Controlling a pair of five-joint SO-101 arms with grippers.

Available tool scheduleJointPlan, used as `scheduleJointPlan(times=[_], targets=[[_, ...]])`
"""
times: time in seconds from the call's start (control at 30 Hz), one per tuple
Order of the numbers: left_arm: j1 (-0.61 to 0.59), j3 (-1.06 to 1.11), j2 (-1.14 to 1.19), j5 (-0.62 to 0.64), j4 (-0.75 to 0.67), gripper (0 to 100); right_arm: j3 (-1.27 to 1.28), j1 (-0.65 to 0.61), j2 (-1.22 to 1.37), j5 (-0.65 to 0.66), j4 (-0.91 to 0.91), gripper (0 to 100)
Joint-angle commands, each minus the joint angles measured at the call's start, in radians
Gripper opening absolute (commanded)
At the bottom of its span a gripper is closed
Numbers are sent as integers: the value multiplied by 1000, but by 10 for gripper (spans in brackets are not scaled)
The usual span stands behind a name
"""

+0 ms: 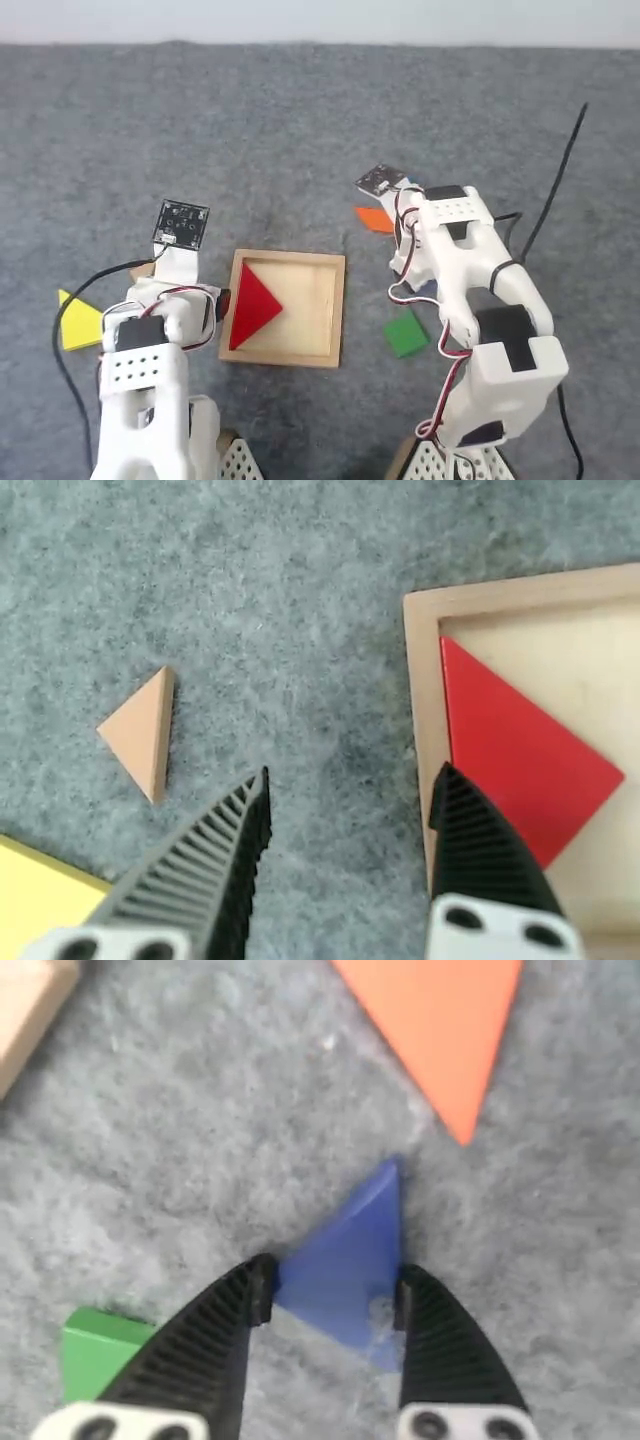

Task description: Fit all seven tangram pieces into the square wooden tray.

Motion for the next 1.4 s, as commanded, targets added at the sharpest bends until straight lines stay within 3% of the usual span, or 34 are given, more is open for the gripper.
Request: scheduleJointPlan(times=[0.0, 0.27, 0.73, 0.87, 1.03, 1.37], targets=[[-5, -8, -20, -15, -17, 254, 9, -2, 4, 20, -7, 39], [-5, -8, -20, -15, -17, 254, 11, -1, -73, 18, 25, 39], [-5, -8, -20, -15, -15, 254, 8, -35, -578, 43, 260, 41], [-5, -8, -23, -15, -15, 254, -12, -142, -694, 144, 280, 41], [-46, -13, -25, -12, -18, 254, 3, -348, -734, 362, 282, 41], [-180, -24, -25, -55, 17, 254, 327, -579, -734, 361, 10, 40]])
